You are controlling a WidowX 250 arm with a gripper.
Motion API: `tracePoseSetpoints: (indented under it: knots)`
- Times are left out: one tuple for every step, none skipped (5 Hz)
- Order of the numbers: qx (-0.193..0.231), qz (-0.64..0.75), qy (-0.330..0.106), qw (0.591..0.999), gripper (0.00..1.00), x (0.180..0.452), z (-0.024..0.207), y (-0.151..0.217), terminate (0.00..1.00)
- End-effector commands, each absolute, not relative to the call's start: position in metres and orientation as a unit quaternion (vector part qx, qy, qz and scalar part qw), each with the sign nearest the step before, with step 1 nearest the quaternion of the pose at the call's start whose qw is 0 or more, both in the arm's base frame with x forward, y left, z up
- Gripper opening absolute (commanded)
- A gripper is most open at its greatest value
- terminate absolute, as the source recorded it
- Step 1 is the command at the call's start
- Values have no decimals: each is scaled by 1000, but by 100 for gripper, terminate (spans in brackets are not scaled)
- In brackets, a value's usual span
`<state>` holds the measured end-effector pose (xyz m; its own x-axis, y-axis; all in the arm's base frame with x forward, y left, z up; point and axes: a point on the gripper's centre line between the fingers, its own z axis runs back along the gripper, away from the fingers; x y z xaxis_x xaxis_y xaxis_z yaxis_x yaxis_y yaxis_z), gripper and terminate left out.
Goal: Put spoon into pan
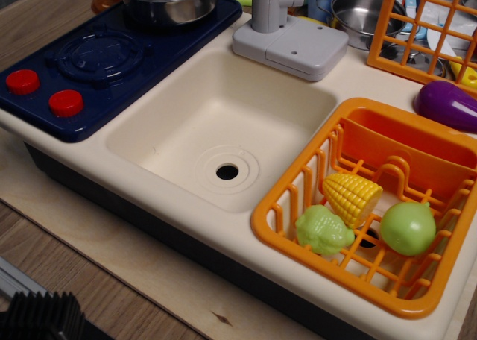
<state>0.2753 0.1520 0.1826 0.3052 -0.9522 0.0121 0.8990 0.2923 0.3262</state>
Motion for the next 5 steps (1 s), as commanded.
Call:
tracePoseSetpoints:
  knots:
    - [174, -628, -143, 744, 0, 303, 195, 150, 0]
    - [185, -656, -134, 720, 0, 316, 204, 140, 0]
    - [176, -671, -137, 707, 100, 321, 206, 139, 0]
    - [176, -671, -137, 707, 100, 321, 206, 139, 0]
    - [176, -671, -137, 707, 100, 321, 206, 139, 100]
